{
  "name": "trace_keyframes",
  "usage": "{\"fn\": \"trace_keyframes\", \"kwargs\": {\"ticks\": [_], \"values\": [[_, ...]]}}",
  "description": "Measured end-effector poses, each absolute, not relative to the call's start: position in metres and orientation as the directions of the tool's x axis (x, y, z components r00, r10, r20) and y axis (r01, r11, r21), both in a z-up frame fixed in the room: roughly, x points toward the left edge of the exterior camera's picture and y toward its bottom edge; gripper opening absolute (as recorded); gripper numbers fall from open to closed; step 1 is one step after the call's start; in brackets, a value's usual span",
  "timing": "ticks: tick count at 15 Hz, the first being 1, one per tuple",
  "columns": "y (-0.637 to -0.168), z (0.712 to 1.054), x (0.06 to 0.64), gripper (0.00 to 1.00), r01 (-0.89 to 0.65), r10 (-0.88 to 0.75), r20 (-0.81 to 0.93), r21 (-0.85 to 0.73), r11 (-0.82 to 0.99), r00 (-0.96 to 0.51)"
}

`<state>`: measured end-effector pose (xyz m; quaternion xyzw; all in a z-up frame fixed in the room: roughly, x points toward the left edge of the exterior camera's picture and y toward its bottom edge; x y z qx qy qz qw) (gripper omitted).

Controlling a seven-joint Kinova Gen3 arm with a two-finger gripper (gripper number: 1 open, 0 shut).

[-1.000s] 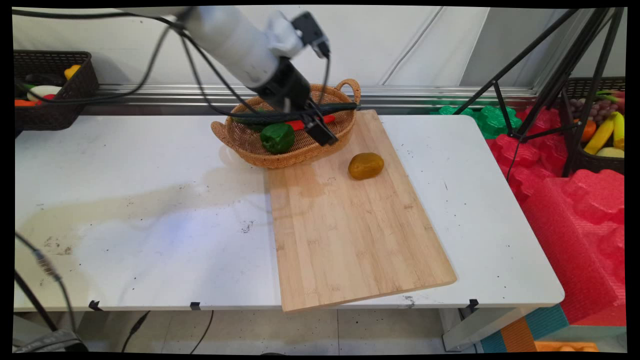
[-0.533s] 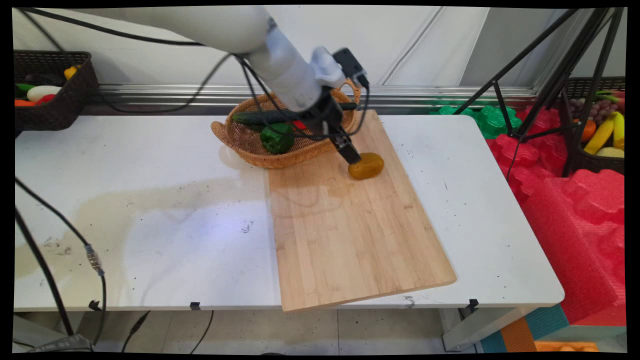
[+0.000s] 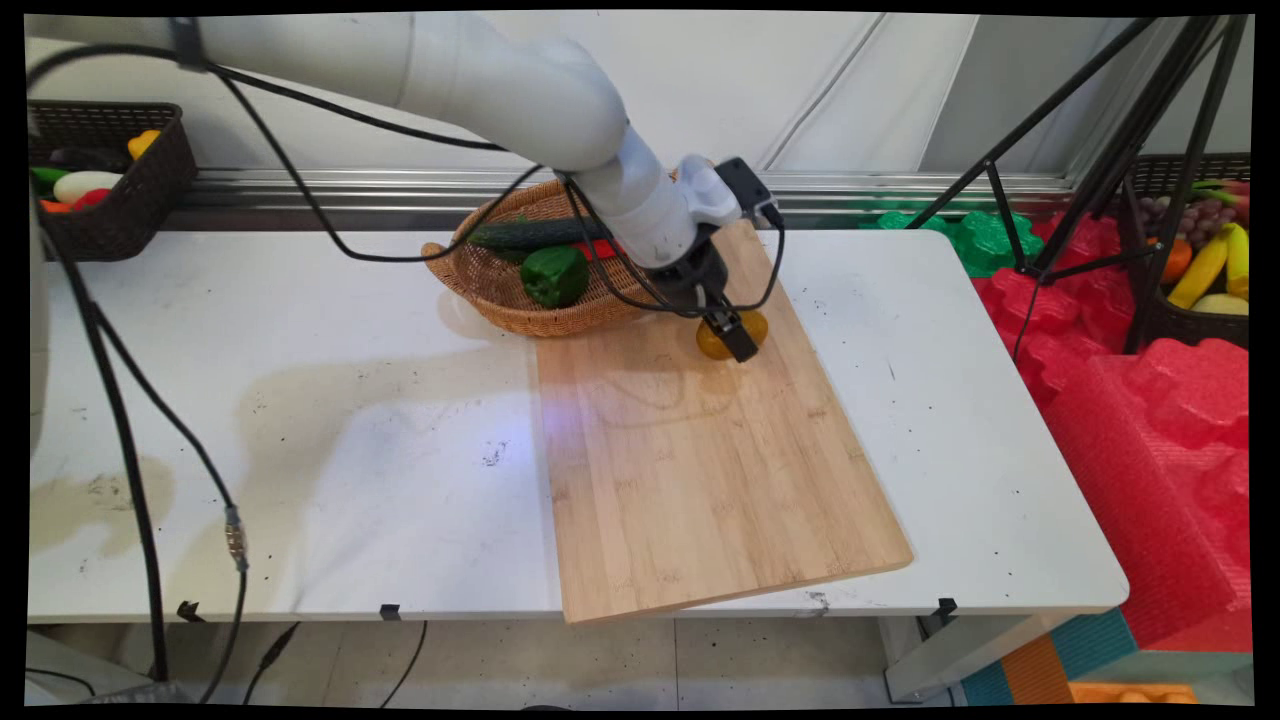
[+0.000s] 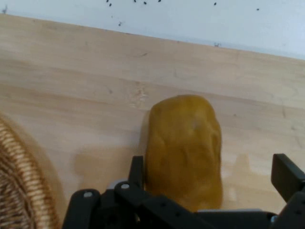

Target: Pick up the potato from the cutting board, then place the picked object in the vegetable basket

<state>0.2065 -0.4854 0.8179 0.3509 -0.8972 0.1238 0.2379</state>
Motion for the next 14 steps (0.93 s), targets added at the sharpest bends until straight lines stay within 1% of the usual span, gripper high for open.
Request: {"fn": "trace_keyframes", "kwargs": {"ticks": [4, 5, 8, 10, 12, 14], "values": [[-0.497, 0.799, 0.200, 1.00, -0.699, -0.589, 0.503, -0.045, 0.713, -0.633], [-0.499, 0.796, 0.199, 0.00, -0.703, -0.593, 0.501, -0.043, 0.710, -0.630], [-0.501, 0.792, 0.196, 0.00, -0.709, -0.596, 0.502, -0.047, 0.704, -0.626], [-0.498, 0.798, 0.195, 0.00, -0.711, -0.592, 0.515, -0.049, 0.701, -0.620], [-0.490, 0.812, 0.196, 0.00, -0.708, -0.579, 0.540, -0.046, 0.705, -0.611], [-0.476, 0.835, 0.202, 0.00, -0.695, -0.548, 0.576, -0.051, 0.717, -0.607]]}}
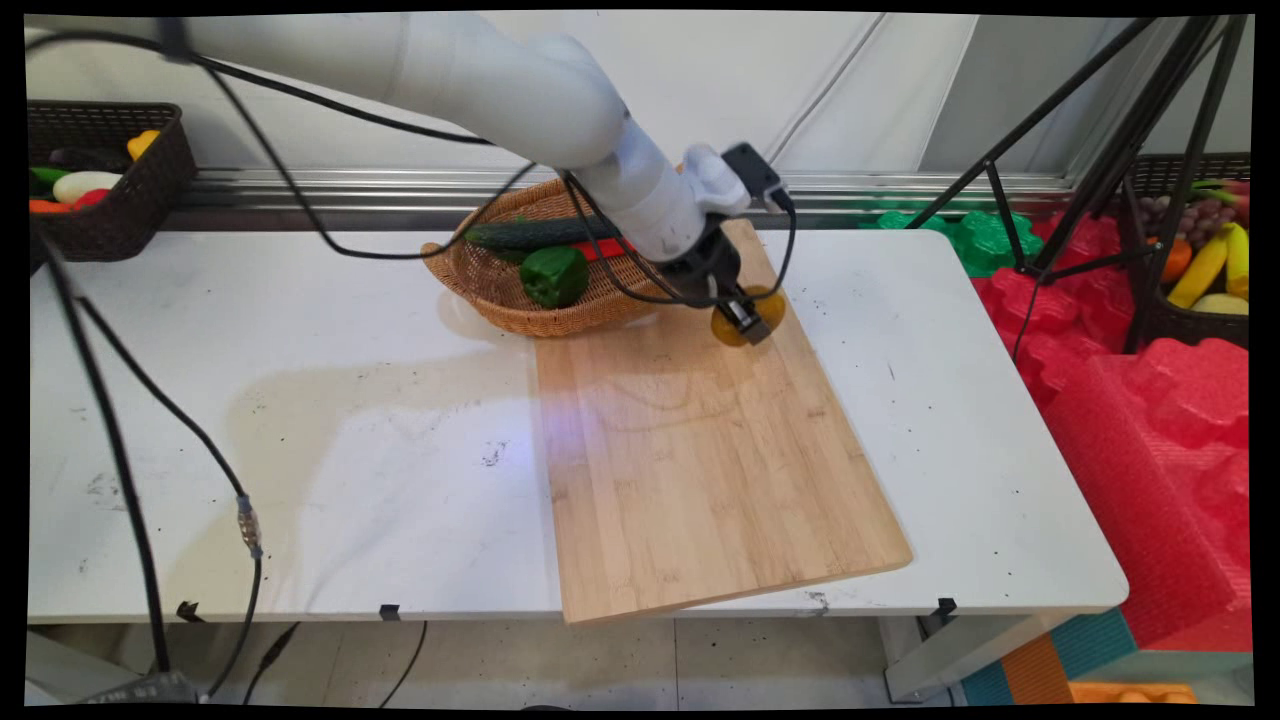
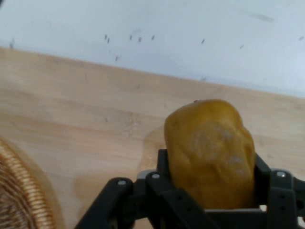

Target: Place the picked object in the vegetable basket

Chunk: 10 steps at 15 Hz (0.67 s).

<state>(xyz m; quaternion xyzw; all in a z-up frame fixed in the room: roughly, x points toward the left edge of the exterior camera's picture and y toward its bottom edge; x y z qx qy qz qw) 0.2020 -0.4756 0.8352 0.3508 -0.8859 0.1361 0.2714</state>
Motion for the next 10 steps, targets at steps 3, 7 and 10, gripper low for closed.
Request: {"fn": "trace_keyframes", "kwargs": {"ticks": [3, 7, 10], "values": [[-0.452, 0.867, 0.215, 0.00, -0.663, -0.489, 0.615, -0.075, 0.745, -0.619], [-0.411, 0.911, 0.239, 0.00, -0.613, -0.418, 0.656, -0.085, 0.786, -0.628], [-0.386, 0.935, 0.254, 0.00, -0.590, -0.393, 0.675, -0.078, 0.804, -0.625]]}}
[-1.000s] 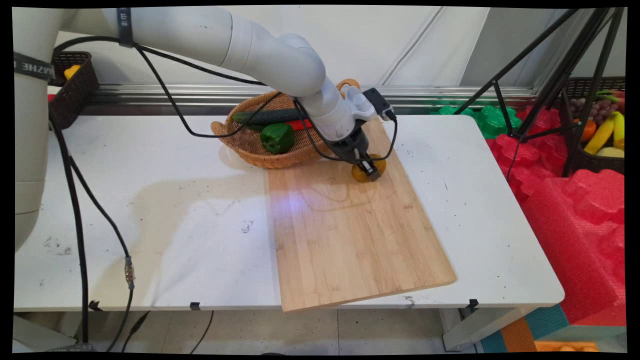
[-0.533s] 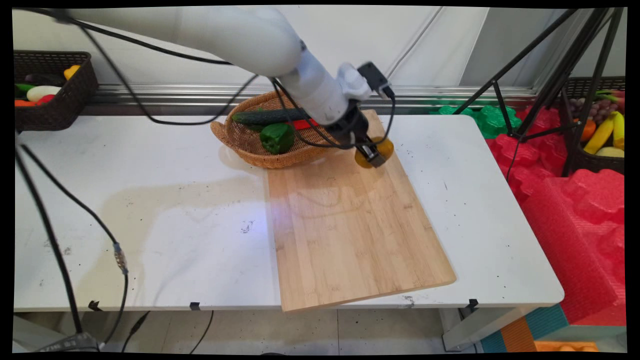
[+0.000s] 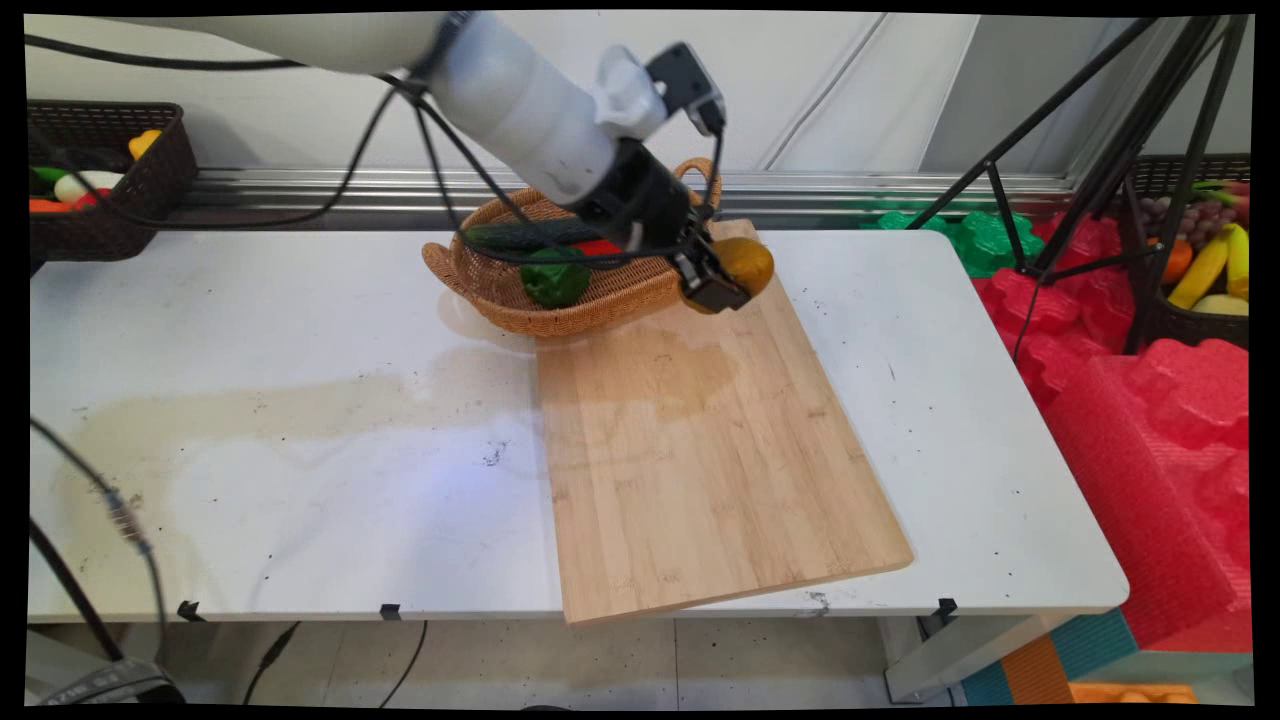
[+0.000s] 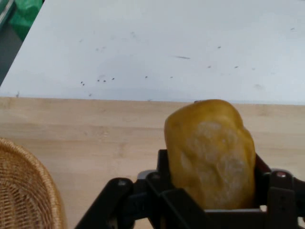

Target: Place the picked object in the vegetable basket

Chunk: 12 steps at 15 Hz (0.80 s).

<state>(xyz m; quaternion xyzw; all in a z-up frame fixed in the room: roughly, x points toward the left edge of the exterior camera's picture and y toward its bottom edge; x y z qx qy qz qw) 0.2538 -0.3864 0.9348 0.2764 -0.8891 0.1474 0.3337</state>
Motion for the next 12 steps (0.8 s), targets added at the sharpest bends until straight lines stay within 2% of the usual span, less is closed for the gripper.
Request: {"fn": "trace_keyframes", "kwargs": {"ticks": [6, 12], "values": [[-0.362, 0.976, 0.278, 0.00, -0.600, -0.374, 0.717, -0.078, 0.796, -0.589], [-0.387, 1.002, 0.307, 0.00, -0.685, -0.383, 0.751, -0.125, 0.717, -0.538]]}}
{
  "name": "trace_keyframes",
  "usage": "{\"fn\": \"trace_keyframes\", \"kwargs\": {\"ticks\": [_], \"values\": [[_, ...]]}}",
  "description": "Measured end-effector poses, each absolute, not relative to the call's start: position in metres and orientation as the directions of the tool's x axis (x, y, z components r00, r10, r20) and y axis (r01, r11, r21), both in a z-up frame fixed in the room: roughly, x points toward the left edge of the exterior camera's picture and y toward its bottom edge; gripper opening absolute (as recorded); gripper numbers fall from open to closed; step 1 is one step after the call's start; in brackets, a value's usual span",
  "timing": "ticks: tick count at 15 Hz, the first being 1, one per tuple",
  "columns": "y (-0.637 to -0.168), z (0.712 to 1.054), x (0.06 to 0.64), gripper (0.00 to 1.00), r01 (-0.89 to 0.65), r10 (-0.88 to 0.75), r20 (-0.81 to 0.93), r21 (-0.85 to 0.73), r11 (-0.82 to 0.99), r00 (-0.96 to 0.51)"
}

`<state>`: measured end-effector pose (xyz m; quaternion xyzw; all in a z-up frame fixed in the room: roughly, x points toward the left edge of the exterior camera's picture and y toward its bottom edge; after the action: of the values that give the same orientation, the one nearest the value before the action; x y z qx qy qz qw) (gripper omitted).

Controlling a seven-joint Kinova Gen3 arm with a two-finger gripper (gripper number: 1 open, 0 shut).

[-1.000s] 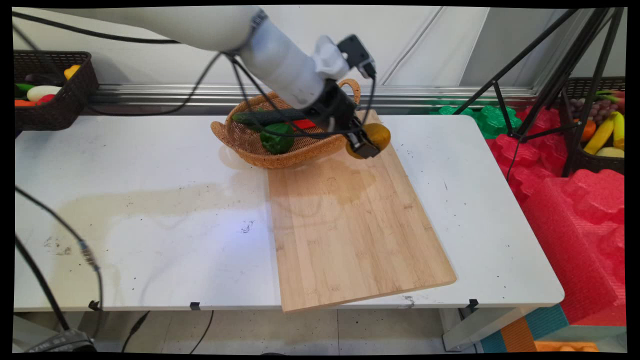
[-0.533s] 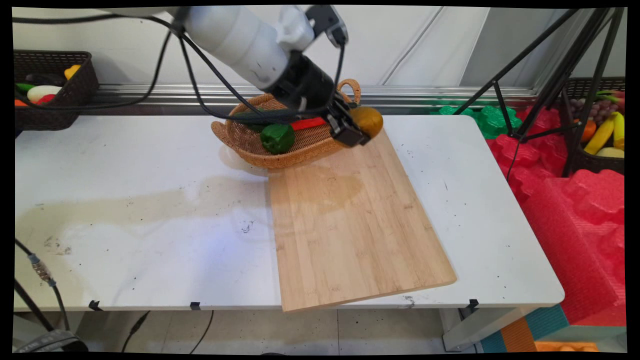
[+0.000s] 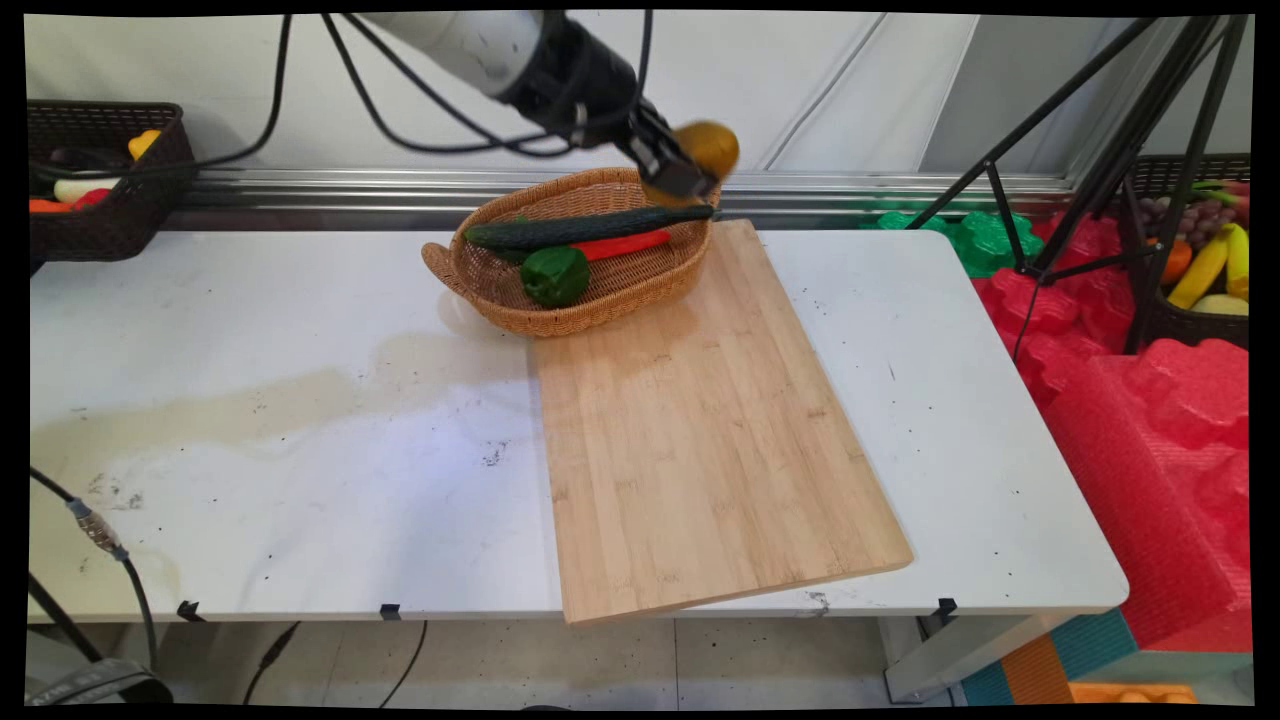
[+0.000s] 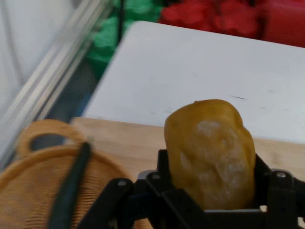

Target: Place the picked object in the vegetable basket

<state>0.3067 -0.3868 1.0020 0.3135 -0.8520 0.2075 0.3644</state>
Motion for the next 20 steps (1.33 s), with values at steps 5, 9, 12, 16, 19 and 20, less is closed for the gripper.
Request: {"fn": "trace_keyframes", "kwargs": {"ticks": [5, 9, 12, 16, 19, 20], "values": [[-0.431, 1.005, 0.343, 0.00, -0.787, -0.432, 0.761, -0.163, 0.595, -0.484], [-0.463, 0.997, 0.366, 0.00, -0.841, -0.471, 0.758, -0.183, 0.510, -0.451], [-0.485, 0.987, 0.382, 0.00, -0.869, -0.502, 0.750, -0.195, 0.455, -0.431], [-0.515, 0.962, 0.403, 0.00, -0.893, -0.554, 0.720, -0.215, 0.395, -0.418], [-0.530, 0.941, 0.412, 0.00, -0.892, -0.586, 0.686, -0.225, 0.392, -0.431], [-0.535, 0.933, 0.414, 0.00, -0.889, -0.596, 0.672, -0.226, 0.399, -0.439]]}}
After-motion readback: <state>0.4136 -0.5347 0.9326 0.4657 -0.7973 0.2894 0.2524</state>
